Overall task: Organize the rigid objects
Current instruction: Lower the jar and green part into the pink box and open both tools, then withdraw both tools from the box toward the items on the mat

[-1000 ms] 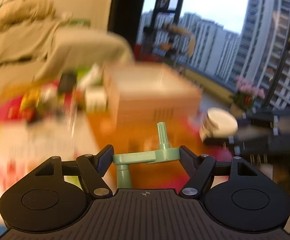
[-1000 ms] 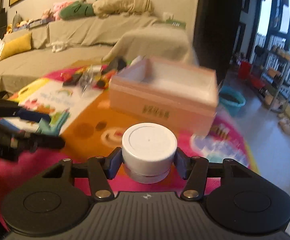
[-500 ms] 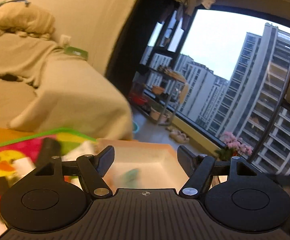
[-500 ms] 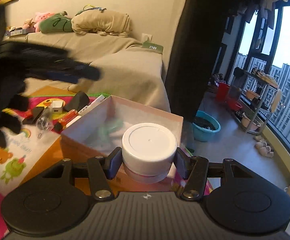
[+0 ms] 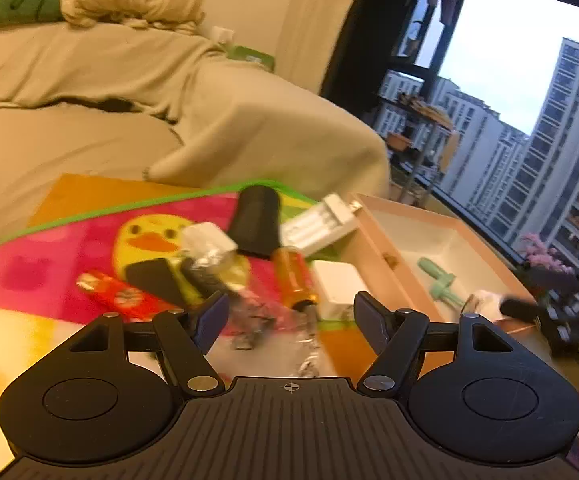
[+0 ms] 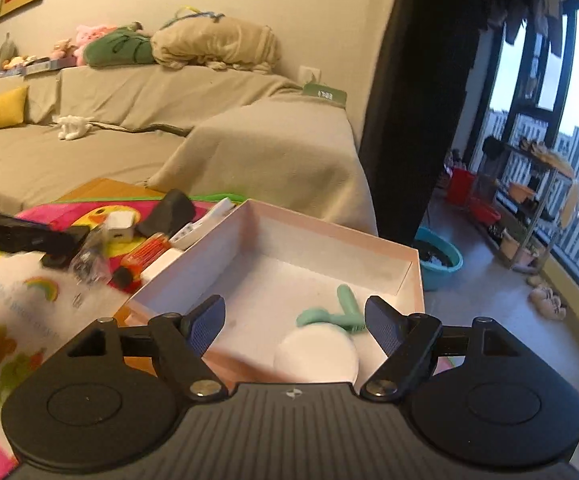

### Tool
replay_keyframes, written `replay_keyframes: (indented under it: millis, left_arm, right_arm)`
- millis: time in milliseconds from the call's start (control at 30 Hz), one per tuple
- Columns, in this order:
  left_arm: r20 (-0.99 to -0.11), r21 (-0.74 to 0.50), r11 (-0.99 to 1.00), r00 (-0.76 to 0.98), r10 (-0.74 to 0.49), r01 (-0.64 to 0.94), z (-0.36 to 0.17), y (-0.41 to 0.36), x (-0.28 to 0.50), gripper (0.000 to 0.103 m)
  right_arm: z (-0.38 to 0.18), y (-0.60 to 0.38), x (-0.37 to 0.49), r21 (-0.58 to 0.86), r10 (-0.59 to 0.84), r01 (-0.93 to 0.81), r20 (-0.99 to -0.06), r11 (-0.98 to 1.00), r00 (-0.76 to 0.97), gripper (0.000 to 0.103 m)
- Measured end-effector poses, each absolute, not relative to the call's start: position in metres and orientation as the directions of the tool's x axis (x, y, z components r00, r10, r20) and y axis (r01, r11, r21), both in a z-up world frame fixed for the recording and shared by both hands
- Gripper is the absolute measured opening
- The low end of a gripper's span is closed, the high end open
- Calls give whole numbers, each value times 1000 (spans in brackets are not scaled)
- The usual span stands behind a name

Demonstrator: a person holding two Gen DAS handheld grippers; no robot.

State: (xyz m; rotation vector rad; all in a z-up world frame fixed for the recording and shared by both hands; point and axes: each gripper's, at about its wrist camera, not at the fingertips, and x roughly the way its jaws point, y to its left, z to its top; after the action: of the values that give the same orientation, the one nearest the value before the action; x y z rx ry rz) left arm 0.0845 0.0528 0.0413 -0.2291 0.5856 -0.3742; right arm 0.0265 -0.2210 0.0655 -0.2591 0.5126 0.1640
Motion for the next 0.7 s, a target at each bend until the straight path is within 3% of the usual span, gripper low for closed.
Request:
replay_keyframes:
  millis: [167,333,400,467,567,700]
  left_arm:
    - [-469,-295,900,772,-429,321,53,23,114,74]
    - [-486,-340,885,746,-455,319,66,-2,202,71]
    - [-539,-311,915,745,-394,259,66,-10,239,42]
    - [-619,-220,952,725,-303,211,60,-23,267,28]
    - [-698,-111,965,673,-245,236,44,-38,285,25]
    - [-716,0,926,646,-263,377,38,-53,267,12]
  right_arm:
    - [51,-225,-11,-119,163,-260,-519,958,839,78]
    - [27,-209,-25,-76,194,-272,-523,959,830,78]
    - [22,-201,-28,-81,201,-278,-505,957,839,78]
    - [17,-194,-32,-112,205,-294,-492,949,846,78]
    - [17,-193,-38,-120,237,-325,-463,938,854,78]
    - [17,-198,-30,-73,261,-334,-477,940,839,79]
